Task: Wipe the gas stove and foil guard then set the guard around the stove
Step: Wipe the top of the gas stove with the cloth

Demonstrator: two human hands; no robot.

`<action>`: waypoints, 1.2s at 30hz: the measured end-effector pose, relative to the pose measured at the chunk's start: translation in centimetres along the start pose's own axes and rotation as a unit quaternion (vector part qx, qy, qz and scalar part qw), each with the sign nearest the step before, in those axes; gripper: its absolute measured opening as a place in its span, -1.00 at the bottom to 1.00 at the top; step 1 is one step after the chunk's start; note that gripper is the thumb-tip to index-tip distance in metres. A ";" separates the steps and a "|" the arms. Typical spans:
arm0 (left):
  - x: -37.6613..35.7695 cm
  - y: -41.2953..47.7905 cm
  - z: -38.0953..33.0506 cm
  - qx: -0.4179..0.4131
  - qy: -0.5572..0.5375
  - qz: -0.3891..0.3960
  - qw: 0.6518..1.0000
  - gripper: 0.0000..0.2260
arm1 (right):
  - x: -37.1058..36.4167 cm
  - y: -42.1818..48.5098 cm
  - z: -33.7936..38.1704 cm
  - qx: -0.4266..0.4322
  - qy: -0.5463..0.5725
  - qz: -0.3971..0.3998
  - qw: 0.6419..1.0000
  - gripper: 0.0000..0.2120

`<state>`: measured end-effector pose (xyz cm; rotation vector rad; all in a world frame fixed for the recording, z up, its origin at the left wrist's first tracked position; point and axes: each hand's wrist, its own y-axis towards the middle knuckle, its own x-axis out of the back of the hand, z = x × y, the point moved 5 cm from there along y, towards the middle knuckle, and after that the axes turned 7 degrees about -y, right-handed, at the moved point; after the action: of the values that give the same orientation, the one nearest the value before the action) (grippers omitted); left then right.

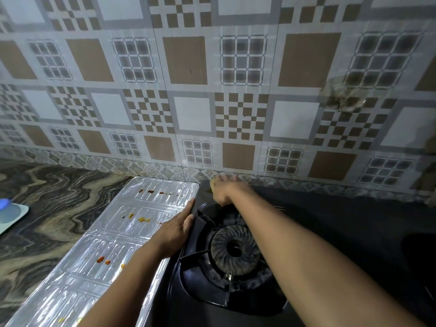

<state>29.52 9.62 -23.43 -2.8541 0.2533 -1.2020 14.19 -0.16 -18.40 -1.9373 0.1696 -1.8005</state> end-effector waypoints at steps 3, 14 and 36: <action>0.0 0.0 0.0 0.004 0.002 0.000 1.000 -0.53 | -0.7 0.2 0.6 -0.027 0.037 0.002 0.999 -0.26; 0.1 -0.3 -0.6 0.018 0.004 0.002 1.000 -0.53 | -1.5 -1.3 1.9 0.044 0.029 -0.068 0.996 -0.22; 0.3 -0.6 -0.9 0.049 0.046 0.018 0.998 -0.53 | -1.0 -1.5 2.4 0.026 0.031 -0.002 0.999 -0.25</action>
<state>29.13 10.15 -22.51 -2.7043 0.2418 -1.3020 16.01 2.19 -18.71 -1.8482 0.1382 -1.8511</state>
